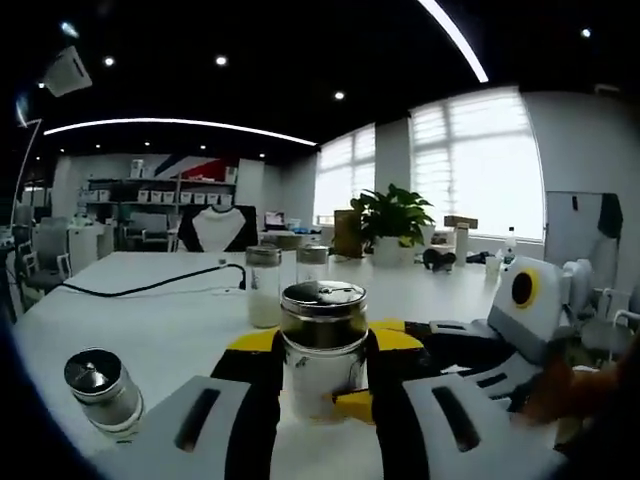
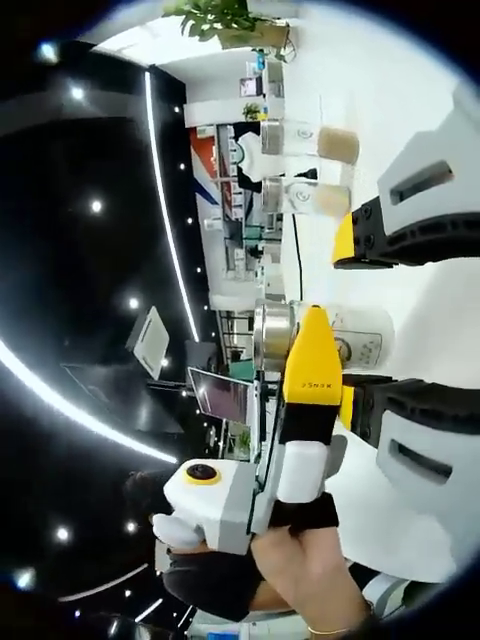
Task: Rotate the seasoning bottle until the label or dispensing opening points toward the visible target arrow and the bottle remains upright within the marked orientation range
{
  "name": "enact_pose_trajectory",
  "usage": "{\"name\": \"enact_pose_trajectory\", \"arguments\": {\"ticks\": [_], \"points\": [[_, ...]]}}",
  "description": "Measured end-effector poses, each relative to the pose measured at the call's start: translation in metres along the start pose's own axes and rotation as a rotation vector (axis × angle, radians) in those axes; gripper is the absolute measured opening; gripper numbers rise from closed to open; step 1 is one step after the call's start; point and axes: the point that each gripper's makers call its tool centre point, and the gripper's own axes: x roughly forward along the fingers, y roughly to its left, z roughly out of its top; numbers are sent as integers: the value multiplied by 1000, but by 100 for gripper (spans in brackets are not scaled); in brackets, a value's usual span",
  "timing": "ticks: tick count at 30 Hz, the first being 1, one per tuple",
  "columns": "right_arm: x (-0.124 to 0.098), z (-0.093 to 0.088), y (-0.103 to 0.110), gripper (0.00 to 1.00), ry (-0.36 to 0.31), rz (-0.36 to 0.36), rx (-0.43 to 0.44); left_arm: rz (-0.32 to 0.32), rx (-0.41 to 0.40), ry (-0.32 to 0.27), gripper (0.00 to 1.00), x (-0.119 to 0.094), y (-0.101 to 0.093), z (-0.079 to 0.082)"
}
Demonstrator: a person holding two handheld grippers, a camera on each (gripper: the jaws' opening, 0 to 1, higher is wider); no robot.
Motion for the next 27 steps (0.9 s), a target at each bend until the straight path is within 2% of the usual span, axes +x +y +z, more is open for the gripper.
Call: {"name": "enact_pose_trajectory", "arguments": {"ticks": [3,5,11,23,27], "points": [[0,0,1,42,0,10,14,14,6,-3,34,-3,6,0],[0,-1,0,42,-5,15,54,32,4,0,34,-6,12,0],[-5,4,-15,42,-28,-49,64,61,0,3,34,-11,24,-2],[-5,4,-15,42,-28,-62,62,59,13,19,34,-15,30,-10],[-5,3,-16,41,-27,-63,61,59,18,26,34,-17,25,-14]]}}
